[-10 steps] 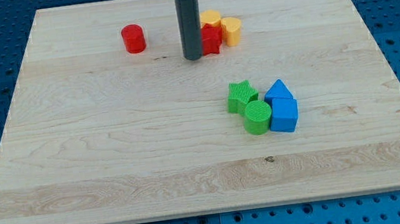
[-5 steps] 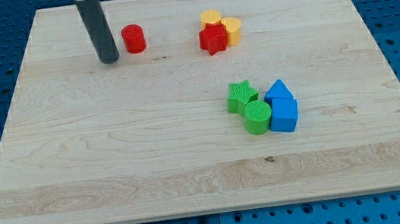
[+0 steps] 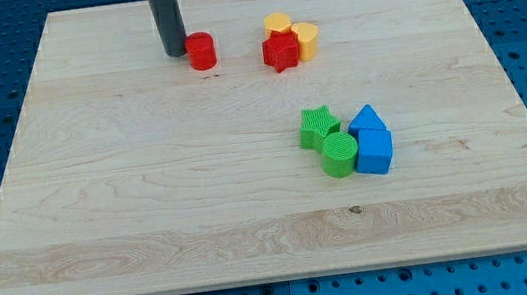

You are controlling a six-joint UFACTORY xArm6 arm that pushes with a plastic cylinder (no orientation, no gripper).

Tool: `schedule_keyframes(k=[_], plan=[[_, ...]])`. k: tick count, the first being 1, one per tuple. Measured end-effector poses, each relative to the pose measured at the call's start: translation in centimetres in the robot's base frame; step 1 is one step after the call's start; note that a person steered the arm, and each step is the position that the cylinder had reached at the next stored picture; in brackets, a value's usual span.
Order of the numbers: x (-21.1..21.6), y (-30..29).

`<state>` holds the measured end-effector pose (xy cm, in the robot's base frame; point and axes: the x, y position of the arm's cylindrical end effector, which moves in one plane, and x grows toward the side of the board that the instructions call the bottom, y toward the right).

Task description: Slide red circle into the group of blocks

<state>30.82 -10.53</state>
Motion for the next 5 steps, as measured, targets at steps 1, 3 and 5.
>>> schedule_keyframes(k=[1, 3, 5], plan=[[0.9, -0.2], [2.2, 0.8], [1.4, 3.5]])
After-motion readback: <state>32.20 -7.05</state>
